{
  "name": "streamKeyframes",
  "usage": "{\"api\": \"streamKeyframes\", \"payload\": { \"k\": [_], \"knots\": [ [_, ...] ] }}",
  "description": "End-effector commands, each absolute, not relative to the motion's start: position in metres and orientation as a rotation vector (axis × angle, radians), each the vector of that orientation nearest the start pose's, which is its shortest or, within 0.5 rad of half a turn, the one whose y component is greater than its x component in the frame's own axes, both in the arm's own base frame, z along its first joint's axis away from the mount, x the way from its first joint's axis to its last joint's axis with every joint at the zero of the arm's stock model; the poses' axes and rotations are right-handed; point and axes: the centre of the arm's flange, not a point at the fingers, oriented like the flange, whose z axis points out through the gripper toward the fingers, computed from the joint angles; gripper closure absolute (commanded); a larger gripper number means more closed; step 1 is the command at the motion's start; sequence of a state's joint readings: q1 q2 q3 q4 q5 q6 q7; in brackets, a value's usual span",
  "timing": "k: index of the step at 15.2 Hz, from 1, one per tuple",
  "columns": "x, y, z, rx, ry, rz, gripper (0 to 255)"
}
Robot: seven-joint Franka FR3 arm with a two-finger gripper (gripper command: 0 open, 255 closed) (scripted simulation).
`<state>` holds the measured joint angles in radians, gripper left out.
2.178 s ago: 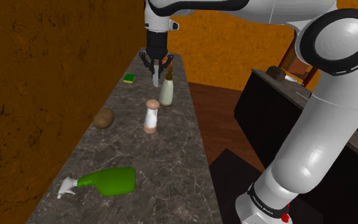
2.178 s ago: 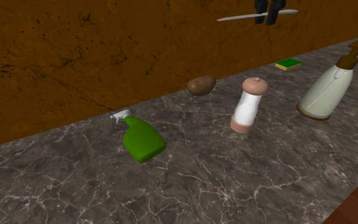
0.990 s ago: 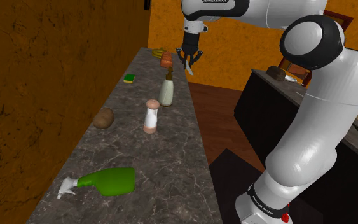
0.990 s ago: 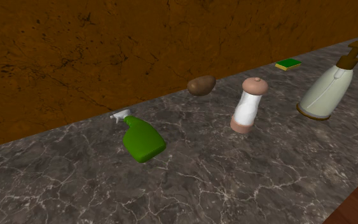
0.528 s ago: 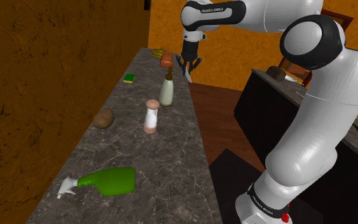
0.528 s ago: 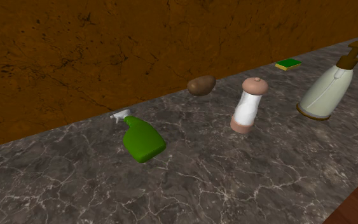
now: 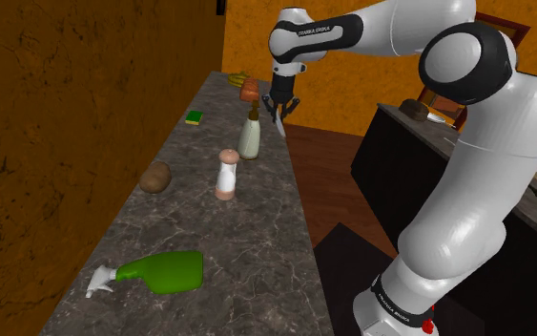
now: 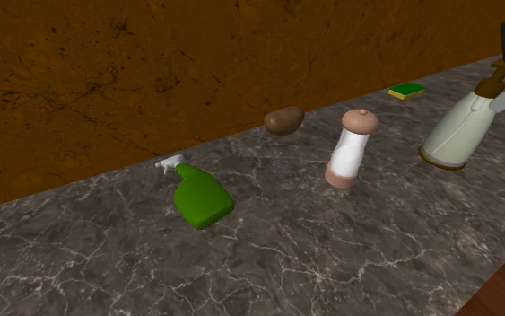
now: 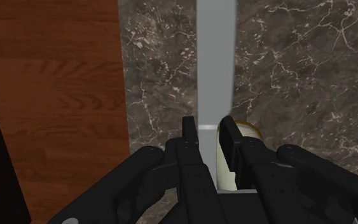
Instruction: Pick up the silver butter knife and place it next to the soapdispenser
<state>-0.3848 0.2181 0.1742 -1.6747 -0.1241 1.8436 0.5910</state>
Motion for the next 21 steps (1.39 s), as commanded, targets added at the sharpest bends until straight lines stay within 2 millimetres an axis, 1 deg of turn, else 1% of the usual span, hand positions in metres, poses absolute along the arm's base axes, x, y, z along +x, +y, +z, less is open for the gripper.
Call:
{"api": "streamKeyframes", "payload": {
  "k": [1,21],
  "knots": [
    [0.605,-0.147,0.46,-2.994,1.211,0.046,255],
    [0.605,-0.147,0.354,-2.994,1.211,0.046,255]
  ]
}}
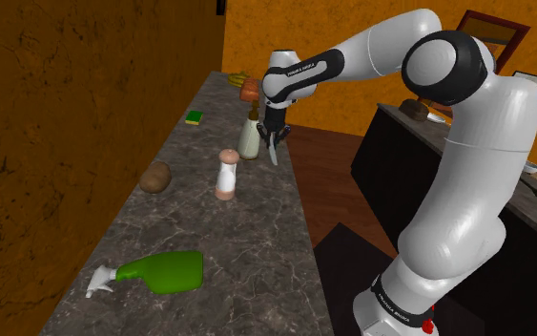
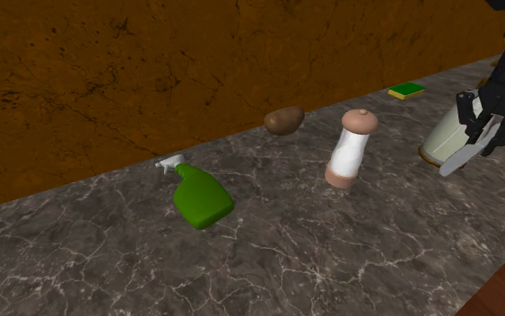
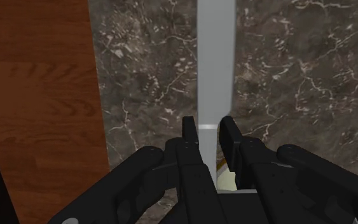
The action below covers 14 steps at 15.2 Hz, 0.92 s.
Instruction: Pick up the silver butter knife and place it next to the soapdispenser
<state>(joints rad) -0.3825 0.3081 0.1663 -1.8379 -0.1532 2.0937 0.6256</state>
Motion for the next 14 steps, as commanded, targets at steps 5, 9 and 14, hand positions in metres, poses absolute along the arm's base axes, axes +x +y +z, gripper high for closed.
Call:
{"api": "streamKeyframes", "payload": {
  "k": [5,9,14],
  "knots": [
    [0.605,-0.147,0.328,-2.994,1.211,0.046,255],
    [0.605,-0.147,0.307,-2.994,1.211,0.046,255],
    [0.605,-0.147,0.28,-2.994,1.211,0.046,255]
  ]
}}
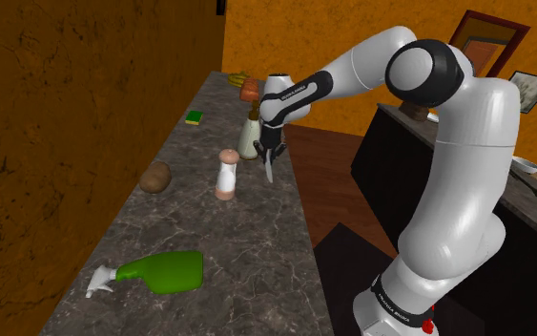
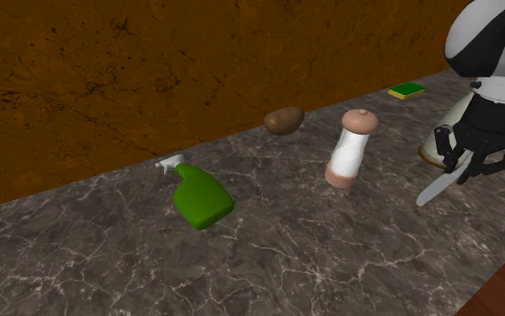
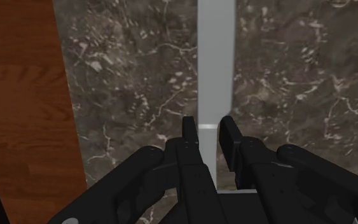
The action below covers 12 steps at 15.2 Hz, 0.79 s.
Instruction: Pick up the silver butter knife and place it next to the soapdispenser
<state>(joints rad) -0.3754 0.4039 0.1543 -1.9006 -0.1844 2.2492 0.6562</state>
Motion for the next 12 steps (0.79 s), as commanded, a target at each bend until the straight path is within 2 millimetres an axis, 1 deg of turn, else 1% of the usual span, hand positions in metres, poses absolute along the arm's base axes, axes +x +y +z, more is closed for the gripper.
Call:
{"api": "streamKeyframes", "payload": {
  "k": [1,10,12],
  "knots": [
    [0.605,-0.147,0.275,-2.994,1.211,0.046,255],
    [0.605,-0.147,0.228,-2.994,1.211,0.046,255],
    [0.605,-0.147,0.228,-2.994,1.211,0.046,255]
  ]
}}
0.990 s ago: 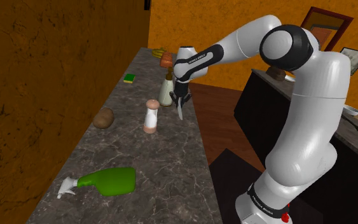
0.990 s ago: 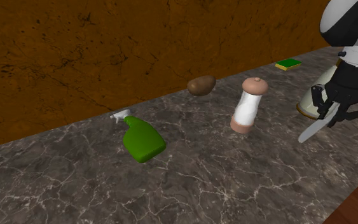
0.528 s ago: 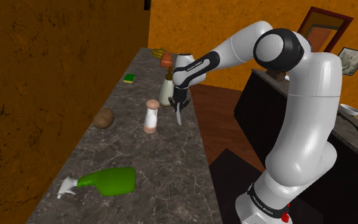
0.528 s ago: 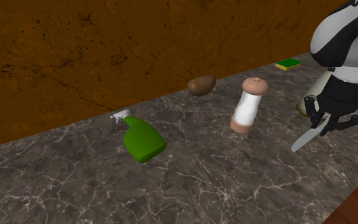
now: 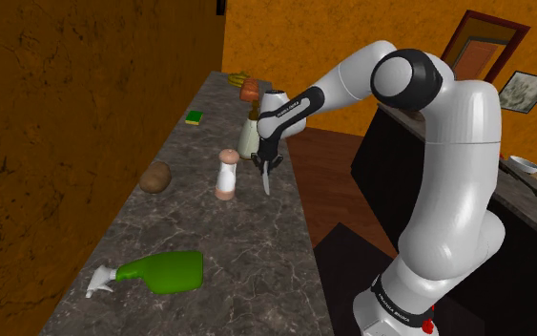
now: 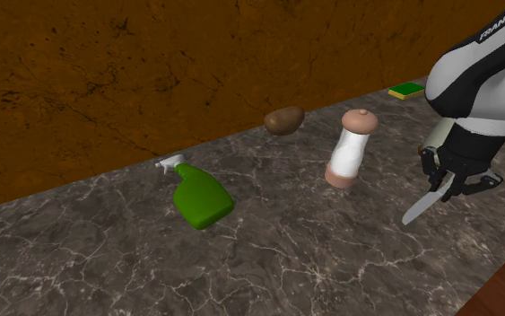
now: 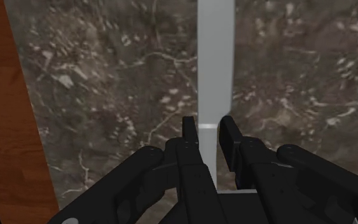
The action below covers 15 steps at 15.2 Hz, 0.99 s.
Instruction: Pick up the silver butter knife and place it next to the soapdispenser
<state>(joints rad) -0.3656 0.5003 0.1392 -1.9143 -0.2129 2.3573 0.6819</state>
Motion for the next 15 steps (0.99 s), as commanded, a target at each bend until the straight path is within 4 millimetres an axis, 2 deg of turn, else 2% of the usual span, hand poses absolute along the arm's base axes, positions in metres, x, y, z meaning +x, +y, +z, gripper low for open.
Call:
{"api": "streamKeyframes", "payload": {
  "k": [1,6,7,12,15],
  "knots": [
    [0.605,-0.147,0.228,-2.994,1.211,0.046,255],
    [0.605,-0.147,0.228,-2.994,1.211,0.047,255],
    [0.605,-0.147,0.228,-2.994,1.211,0.047,0],
    [0.605,-0.147,0.228,-2.994,1.211,0.047,0],
    [0.608,-0.144,0.267,-2.994,1.211,0.046,0]
  ]
}}
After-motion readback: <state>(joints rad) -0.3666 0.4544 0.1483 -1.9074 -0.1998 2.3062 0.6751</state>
